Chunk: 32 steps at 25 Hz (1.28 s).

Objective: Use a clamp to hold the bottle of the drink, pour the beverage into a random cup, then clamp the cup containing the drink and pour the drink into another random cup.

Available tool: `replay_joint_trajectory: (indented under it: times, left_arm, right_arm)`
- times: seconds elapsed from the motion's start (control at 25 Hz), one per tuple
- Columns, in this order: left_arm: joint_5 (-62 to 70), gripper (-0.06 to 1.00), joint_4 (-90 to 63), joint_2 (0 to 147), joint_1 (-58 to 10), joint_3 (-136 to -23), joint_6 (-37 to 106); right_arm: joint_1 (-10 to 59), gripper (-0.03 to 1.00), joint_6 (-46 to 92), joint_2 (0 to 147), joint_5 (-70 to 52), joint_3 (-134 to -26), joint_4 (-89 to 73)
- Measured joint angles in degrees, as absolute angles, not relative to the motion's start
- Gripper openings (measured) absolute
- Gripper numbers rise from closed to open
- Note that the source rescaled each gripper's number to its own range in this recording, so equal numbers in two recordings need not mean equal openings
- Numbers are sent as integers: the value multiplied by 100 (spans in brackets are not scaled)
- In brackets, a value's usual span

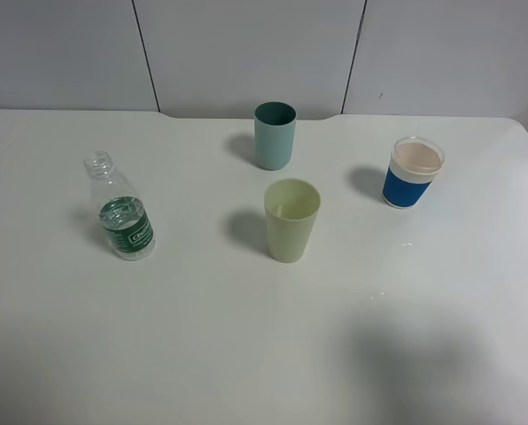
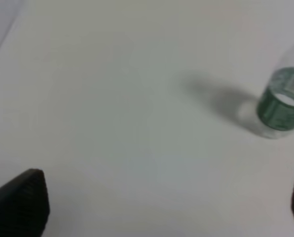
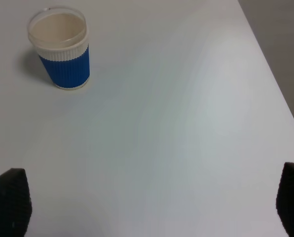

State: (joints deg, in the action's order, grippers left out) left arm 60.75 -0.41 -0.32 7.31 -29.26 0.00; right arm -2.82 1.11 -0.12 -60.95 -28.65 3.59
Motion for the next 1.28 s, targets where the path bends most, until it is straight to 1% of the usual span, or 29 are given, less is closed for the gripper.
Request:
replay_joint_trajectory:
  times: [0.08,0.16,0.28,1.28]
  left_arm:
    - [6075,100,-41,-32,690,-2926,0]
    - [6075,100,-41,-32,392,-2926,0]
    - [6075,100,-41,-32,219,-2926,0]
    - [6073,100,-41,-32,207,-2926,0]
  right_arm:
    - [-282,100,111,-12,-6095,-2865,359]
    - [-282,100,111,-12,-6095,-2865,359]
    - [-282,100,111,-12,-6095,-2865,359]
    - [-282,100,111,-12,-6095,-2865,359]
